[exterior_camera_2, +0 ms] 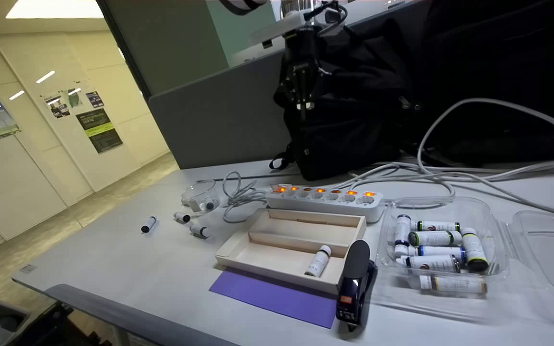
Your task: Turn off the middle switch of the extension cord
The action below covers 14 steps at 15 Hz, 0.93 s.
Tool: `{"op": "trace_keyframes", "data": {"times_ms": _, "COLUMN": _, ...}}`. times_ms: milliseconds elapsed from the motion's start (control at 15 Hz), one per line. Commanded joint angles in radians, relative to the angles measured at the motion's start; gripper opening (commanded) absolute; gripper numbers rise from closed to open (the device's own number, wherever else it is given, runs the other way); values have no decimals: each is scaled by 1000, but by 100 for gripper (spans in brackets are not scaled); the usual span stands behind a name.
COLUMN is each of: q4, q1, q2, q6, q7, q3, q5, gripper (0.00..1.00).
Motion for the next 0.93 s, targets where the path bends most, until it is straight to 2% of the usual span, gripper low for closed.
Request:
{"op": "trace_keyframes", "data": {"times_ms": 0, "q4": 31, "q1": 3, "q2": 18, "q6": -50, "q7": 10, "q3": -3, "q5": 1, "gripper": 1}}
{"op": "trace_keyframes", "data": {"times_ms": 400, "q4": 67, "q1": 0, "q2": 37, "q6": -90, "q7": 18, "q3": -8, "q5": 1, "gripper": 1}}
{"op": "trace_keyframes", "data": {"times_ms": 867, "q4": 32, "q1": -47, "q2": 129, "q6": 84, "q7": -53, "q3": 7, "q5": 50, "gripper": 0}}
